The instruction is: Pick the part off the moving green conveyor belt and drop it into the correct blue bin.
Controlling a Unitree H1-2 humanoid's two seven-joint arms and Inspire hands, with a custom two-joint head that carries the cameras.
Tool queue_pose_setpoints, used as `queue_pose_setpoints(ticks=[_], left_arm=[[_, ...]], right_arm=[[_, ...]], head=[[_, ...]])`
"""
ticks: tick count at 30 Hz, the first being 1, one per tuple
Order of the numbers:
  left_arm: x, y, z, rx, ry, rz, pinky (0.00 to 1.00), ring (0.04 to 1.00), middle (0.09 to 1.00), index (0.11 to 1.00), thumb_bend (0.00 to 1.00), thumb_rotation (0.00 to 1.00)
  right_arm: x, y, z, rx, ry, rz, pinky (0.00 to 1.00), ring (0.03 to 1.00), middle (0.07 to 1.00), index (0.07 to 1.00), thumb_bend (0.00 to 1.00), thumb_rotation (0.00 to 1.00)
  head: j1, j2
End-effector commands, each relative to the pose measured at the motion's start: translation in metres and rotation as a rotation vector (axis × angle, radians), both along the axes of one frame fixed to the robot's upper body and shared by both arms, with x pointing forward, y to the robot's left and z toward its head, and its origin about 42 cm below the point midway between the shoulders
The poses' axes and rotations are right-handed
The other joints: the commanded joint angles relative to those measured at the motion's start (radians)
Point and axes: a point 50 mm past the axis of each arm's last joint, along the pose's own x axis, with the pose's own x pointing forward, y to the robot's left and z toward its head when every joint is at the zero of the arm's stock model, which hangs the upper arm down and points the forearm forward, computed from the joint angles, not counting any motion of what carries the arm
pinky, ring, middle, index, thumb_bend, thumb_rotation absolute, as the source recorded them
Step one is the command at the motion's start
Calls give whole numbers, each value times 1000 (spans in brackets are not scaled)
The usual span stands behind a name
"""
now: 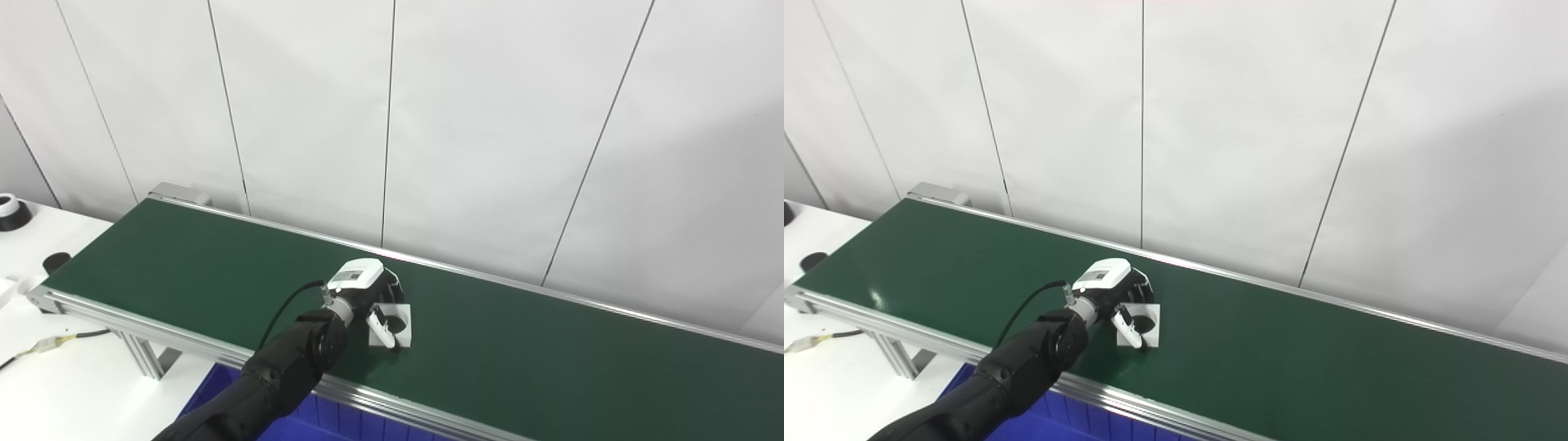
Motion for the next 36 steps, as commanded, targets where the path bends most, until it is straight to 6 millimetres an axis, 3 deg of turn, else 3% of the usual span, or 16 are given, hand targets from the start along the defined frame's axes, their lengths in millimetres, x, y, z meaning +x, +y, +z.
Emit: queue_pose_setpoints(ticks=[1, 8, 13, 18, 22, 28, 34, 36], left_arm=[[4, 2, 10, 8, -28, -22, 453, 438, 540, 480, 497, 0], [-11, -1, 49, -232, -217, 3, 371, 390, 494, 521, 496, 0], [-37, -12, 78, -414, -335, -37, 336, 368, 463, 528, 494, 0], [-63, -15, 92, -513, -369, -80, 354, 379, 493, 520, 494, 0], [-82, -14, 94, -581, -394, -140, 372, 387, 493, 521, 495, 0], [-112, -15, 87, -643, -390, -200, 382, 409, 502, 504, 496, 0], [-136, -18, 62, -656, -296, -246, 332, 385, 484, 522, 493, 0], [-143, -18, 53, -654, -255, -255, 298, 435, 472, 505, 497, 0]], right_arm=[[4, 2, 13, 9, -102, -1, 915, 875, 871, 952, 573, 1000], [6, 7, 13, 12, -104, 1, 891, 857, 866, 949, 597, 1000], [8, 13, 16, 15, -115, 5, 851, 832, 855, 940, 636, 1000], [8, 20, 19, 5, -124, 4, 796, 799, 824, 911, 688, 1000], [8, 26, 21, 11, -132, 10, 775, 791, 811, 884, 694, 976], [8, 35, 30, 7, -150, 12, 758, 778, 802, 872, 720, 930], [14, 44, 41, 5, -151, 11, 773, 790, 811, 892, 711, 918], [16, 47, 45, 6, -148, 10, 775, 789, 811, 894, 703, 912]], head=[[-7, 3], [-61, 21], [-171, 59], [-268, 81], [-337, 103], [-454, 205], [-518, 270], [-528, 284]])
